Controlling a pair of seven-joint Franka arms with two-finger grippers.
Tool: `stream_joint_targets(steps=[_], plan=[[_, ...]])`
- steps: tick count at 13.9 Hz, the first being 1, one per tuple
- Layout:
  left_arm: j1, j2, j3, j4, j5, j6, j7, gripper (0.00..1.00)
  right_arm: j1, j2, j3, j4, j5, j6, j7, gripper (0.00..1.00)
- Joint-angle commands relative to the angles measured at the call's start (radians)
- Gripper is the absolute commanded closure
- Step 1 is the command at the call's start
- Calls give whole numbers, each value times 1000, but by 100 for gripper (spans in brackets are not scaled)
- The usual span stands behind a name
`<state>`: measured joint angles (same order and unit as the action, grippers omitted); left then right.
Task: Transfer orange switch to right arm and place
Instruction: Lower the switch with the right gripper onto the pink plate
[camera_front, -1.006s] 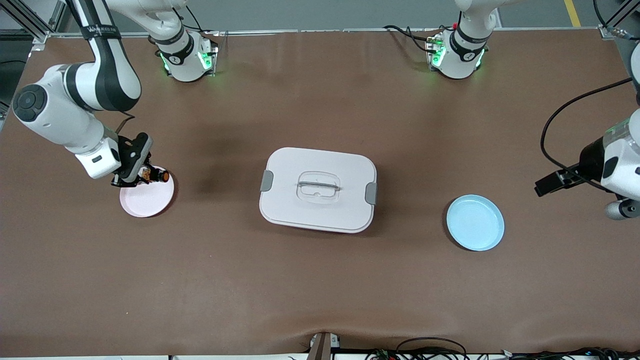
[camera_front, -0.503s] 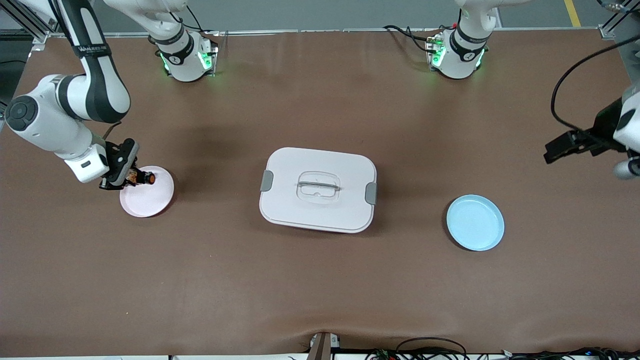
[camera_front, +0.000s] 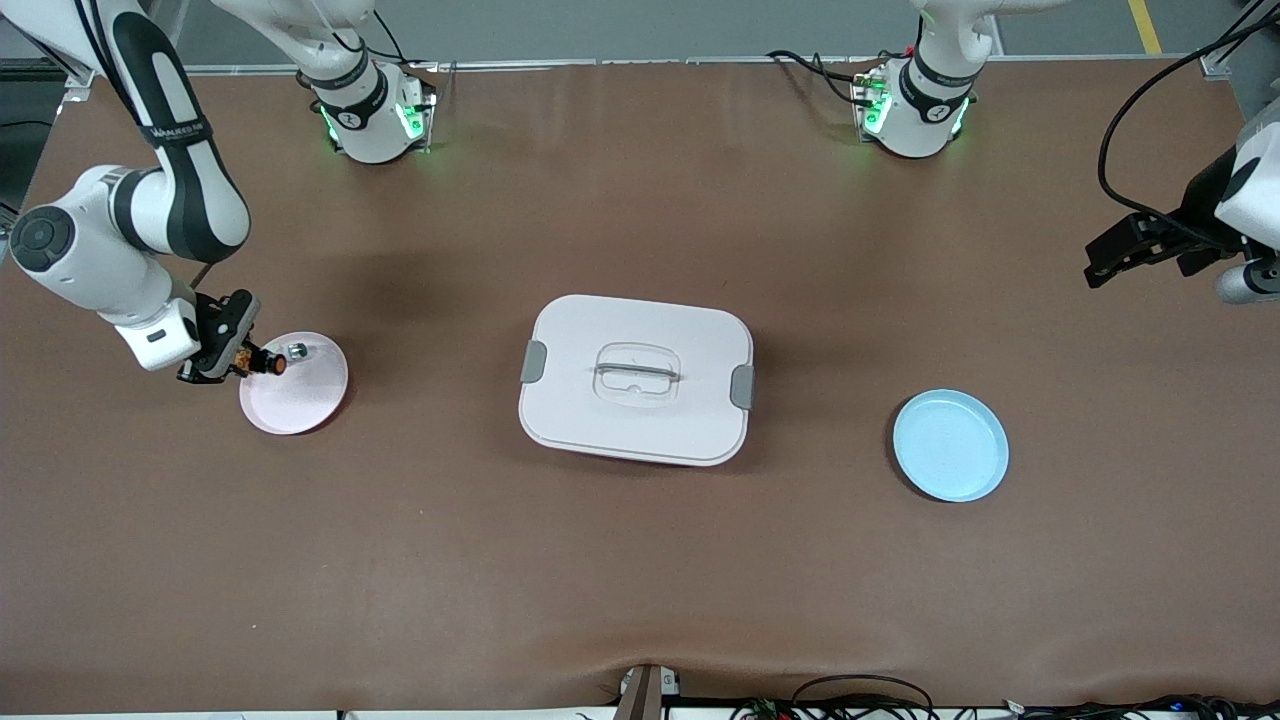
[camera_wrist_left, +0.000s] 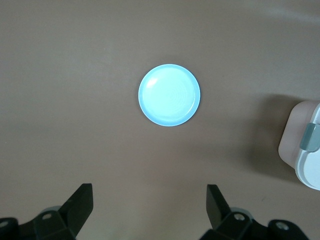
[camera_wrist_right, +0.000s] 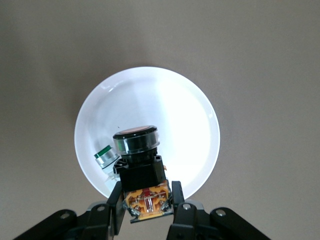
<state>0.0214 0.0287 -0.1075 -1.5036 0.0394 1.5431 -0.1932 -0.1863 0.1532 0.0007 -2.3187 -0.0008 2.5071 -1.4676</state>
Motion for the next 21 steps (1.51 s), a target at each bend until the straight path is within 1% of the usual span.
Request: stream_joint_targets(steps=[1,9,16,21], plan=[[-1,-55,8,-64,-16,22,24,0,-15,20,18,-1,-19,32,-8,100],[2,-56,8,-64,-16,35,24,0,16,126,19,2,-19,173,-8,100],[2,-52,11,-66,-16,35,24,0,16,187,21,5,-18,236,-10,100],[2,-49,11,-66,-16,35,24,0,16,207,21,7,-18,254,-11,100]])
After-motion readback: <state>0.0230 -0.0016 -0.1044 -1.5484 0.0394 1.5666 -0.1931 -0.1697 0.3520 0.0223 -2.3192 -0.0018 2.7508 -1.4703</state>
